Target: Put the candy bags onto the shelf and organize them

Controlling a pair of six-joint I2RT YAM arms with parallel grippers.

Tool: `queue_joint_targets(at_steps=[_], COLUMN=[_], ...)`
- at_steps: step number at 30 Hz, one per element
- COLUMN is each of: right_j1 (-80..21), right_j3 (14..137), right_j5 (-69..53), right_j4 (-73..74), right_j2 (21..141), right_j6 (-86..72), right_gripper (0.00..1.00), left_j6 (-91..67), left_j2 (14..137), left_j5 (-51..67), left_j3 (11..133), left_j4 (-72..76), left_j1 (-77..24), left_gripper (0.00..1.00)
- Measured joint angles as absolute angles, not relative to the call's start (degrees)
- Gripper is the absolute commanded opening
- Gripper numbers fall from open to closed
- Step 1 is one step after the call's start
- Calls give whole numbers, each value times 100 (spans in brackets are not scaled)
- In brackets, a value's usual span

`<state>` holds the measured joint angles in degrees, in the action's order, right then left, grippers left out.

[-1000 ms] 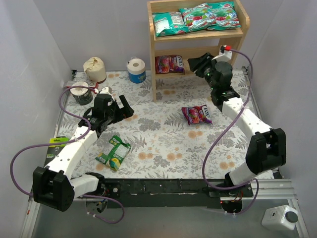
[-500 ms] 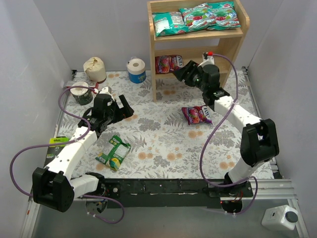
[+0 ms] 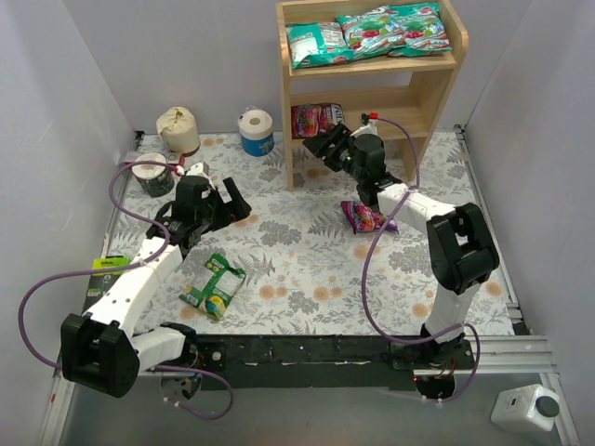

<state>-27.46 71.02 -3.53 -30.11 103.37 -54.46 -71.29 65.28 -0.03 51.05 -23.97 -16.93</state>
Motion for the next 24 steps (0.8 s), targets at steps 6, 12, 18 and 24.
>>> queue_joint_targets(at_steps=[6,12,18,24], right_j1=[-2875,-2928,-2904,-2469], right_j3=[7102,7102,6600,5175], right_j5=[-117,80,384,711], right_j4=[-3446,-3697,-2836,-2005], right_j2=[10560,10486,9585,7529], right_j6=[-5763,-5752,-5196,-4779], right_gripper=[65,66,82,93], left_j6=[-7122,-7109,-7091,-7094], left_j2=[6512,6501,6445,6337], left_j5=[-10,-10,-21,-14], left_j3=[5105,5105,5105,5105], left_j4=[-2397,-2397,-2399,-2397], left_j1=[-1693,-1682,-1660,-1660], left_gripper=[98,98,98,98])
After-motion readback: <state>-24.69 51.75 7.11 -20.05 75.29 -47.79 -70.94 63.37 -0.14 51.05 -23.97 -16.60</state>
